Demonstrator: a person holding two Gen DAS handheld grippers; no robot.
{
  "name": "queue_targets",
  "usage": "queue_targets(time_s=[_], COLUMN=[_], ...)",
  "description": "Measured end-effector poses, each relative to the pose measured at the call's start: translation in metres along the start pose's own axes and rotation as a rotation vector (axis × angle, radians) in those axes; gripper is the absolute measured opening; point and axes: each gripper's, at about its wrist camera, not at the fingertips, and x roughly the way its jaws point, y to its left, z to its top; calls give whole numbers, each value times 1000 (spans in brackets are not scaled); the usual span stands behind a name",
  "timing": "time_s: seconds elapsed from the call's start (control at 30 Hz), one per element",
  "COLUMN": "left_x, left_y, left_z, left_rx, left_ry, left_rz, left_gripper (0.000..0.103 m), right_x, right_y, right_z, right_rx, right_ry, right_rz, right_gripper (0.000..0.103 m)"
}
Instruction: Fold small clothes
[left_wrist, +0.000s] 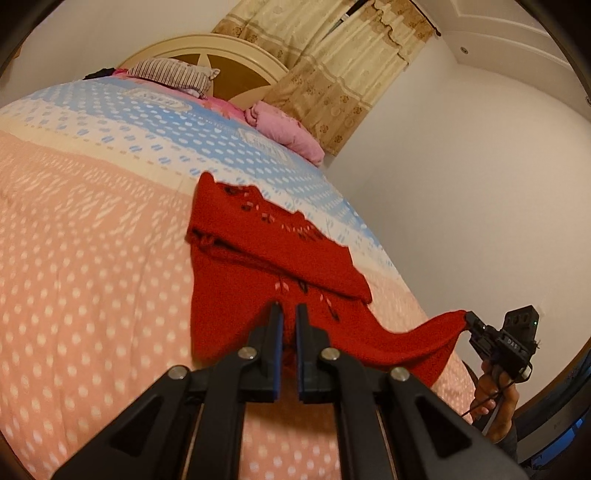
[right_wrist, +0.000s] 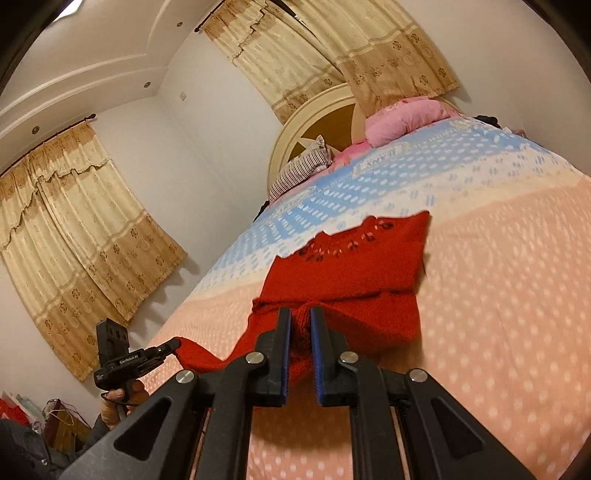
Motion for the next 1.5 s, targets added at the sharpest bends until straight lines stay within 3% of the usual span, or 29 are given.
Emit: queue_targets(time_s=[0.53,0.77,0.93,1.17,1.23,1.27,1.3,1.33,1.37,1.5], left_x=[68,121,165,237,232,228,220,214,208,187], left_y=[0,13,49,79,79,78,77,78,79,85], left_z=[114,137,147,142,141,141,140,140,140,134], left_rx=[56,61,9,57,50,53,69,84,97,147], left_ry=[-52,-2,50,170,160,153,138,126,113,105], left_rz=[75,123,190,345,327,325,337,355,359,349], left_gripper=[5,5,5,7,9,13,16,29,42,52], right_x=[80,132,172,256,262,260,257,252,249,232], right_y=[-17,-56,-87,-141,-150,-152,-152,-154,-155,-161], right_z=[108,126,131,124,123,122,121,118,117,110], right_rx=[-39,15,58,70,78,74,68,53,42,4], right_ry=[-16,21,59,172,168,163,161,157,155,157], right_rz=[-69,-117,-157,-299,-326,-325,-327,-328,-335,-363], right_gripper=[10,10,10,10,13,26,49,58,63,63])
